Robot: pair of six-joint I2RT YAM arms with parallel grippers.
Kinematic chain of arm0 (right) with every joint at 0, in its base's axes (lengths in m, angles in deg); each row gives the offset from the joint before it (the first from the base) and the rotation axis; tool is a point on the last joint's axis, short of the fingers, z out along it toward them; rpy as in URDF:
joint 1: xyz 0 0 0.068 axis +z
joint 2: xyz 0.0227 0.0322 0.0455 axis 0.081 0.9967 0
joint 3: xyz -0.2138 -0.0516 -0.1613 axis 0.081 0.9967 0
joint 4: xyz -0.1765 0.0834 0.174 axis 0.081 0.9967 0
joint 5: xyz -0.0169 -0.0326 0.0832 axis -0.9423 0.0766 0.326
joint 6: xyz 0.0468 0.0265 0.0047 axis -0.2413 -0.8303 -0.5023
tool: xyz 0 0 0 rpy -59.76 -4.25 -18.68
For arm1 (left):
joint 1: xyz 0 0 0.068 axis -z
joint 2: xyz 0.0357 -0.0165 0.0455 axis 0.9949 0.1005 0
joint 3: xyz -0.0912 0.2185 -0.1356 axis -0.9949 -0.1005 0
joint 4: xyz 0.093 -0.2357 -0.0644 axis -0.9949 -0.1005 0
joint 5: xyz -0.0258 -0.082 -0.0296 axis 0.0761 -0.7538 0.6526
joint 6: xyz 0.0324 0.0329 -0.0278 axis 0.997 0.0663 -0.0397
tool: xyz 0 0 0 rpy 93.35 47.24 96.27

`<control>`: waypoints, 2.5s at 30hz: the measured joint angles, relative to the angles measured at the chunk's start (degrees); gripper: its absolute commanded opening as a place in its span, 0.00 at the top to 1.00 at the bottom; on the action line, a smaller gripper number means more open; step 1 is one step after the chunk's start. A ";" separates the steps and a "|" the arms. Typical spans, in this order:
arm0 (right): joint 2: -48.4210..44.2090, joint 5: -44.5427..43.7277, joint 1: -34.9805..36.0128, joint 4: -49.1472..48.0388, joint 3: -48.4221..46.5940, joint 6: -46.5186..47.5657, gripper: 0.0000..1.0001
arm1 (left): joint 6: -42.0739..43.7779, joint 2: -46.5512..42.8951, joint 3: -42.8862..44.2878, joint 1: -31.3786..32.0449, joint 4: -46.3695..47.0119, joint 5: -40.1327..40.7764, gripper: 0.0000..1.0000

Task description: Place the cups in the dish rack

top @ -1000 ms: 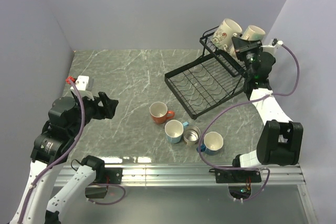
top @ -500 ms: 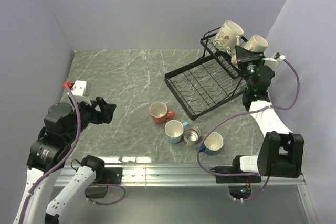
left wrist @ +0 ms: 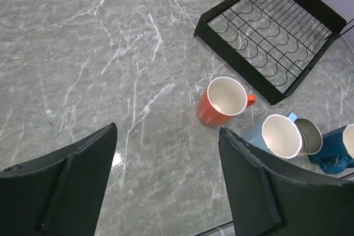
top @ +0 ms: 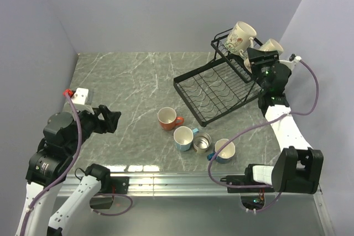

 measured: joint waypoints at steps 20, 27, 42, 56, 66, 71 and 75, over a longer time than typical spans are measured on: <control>-16.48 -1.66 0.04 29.42 0.31 8.33 0.41 | -0.66 -1.86 -0.35 0.00 3.04 0.02 0.20; -22.40 -1.14 0.04 35.56 2.21 9.25 0.40 | -1.77 0.07 -0.83 0.00 3.41 0.87 0.10; -41.57 7.85 4.13 49.86 1.70 13.22 0.39 | -10.99 20.33 -4.46 3.04 5.66 -4.83 0.01; -34.10 0.72 27.85 67.67 -5.62 17.81 0.39 | -16.83 59.12 9.09 10.25 9.55 -5.60 0.12; -35.23 -1.31 28.87 71.63 -5.62 18.47 0.39 | -18.43 66.42 9.07 11.37 9.94 -5.57 0.49; -34.64 -1.42 28.87 72.54 -5.62 18.95 0.39 | -18.64 66.42 7.93 11.72 11.26 -5.97 0.99; -33.53 0.13 28.87 72.26 -5.75 19.37 0.39 | -18.12 66.64 7.76 11.56 11.67 -6.32 1.00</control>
